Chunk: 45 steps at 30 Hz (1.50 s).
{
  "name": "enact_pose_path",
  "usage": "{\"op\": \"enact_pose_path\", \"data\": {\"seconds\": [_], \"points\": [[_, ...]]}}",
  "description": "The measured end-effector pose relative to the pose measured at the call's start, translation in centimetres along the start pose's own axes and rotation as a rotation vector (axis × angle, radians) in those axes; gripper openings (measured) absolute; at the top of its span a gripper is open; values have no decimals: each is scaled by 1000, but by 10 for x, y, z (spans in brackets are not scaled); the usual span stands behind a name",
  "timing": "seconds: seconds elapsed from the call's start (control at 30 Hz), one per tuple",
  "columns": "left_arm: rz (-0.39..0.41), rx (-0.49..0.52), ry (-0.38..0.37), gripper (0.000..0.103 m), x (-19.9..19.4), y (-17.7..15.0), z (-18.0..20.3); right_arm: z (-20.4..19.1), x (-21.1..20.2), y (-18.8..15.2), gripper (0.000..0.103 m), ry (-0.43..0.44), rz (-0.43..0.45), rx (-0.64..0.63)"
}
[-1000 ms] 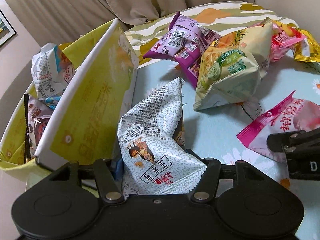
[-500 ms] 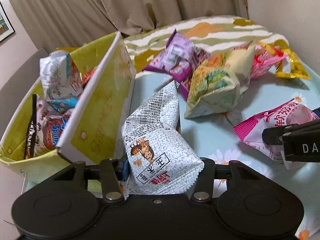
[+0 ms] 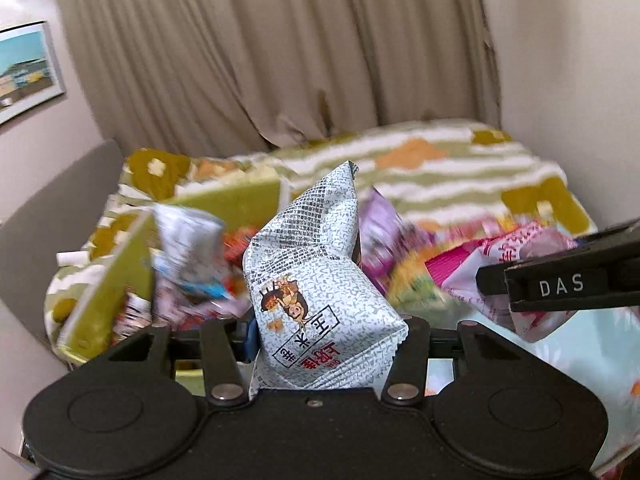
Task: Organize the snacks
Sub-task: 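Carry both held bags over the yellow-green box, then drop both bags into the box and open both tools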
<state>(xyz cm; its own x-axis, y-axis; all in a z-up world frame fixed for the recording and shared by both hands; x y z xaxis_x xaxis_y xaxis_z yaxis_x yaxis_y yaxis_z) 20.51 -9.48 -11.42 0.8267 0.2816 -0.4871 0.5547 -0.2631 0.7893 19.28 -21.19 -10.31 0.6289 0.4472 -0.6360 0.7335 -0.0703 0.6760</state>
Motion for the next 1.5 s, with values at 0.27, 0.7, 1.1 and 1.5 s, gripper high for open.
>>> {"op": "enact_pose_path", "data": {"seconds": [0.27, 0.7, 1.1, 1.5], "points": [[49, -83, 117, 54, 0, 40, -82, -56, 0, 60, 65, 117, 80, -71], [20, -102, 75, 54, 96, 81, -196, -128, 78, 159, 65, 141, 140, -69], [-65, 0, -140, 56, 206, 85, -200, -152, 163, 192, 65, 8, 128, 27], [-128, -24, -229, 103, 235, 64, -199, -144, 202, 180, 65, -89, 79, 93]]}}
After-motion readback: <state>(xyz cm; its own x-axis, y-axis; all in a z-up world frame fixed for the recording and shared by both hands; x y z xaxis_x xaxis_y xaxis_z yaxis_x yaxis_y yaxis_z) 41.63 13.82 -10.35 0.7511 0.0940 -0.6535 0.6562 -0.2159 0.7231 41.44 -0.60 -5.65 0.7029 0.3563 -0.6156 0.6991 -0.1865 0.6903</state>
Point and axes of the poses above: each gripper's, at about its wrist camera, not at the fingertips, and x roughly the way its jaws point, z to its right, y to its top, the point moved 10 cm from there along x, roughly the way its jaws point, and after that the axes turned 14 degrees about y, right-handed, at the moved point
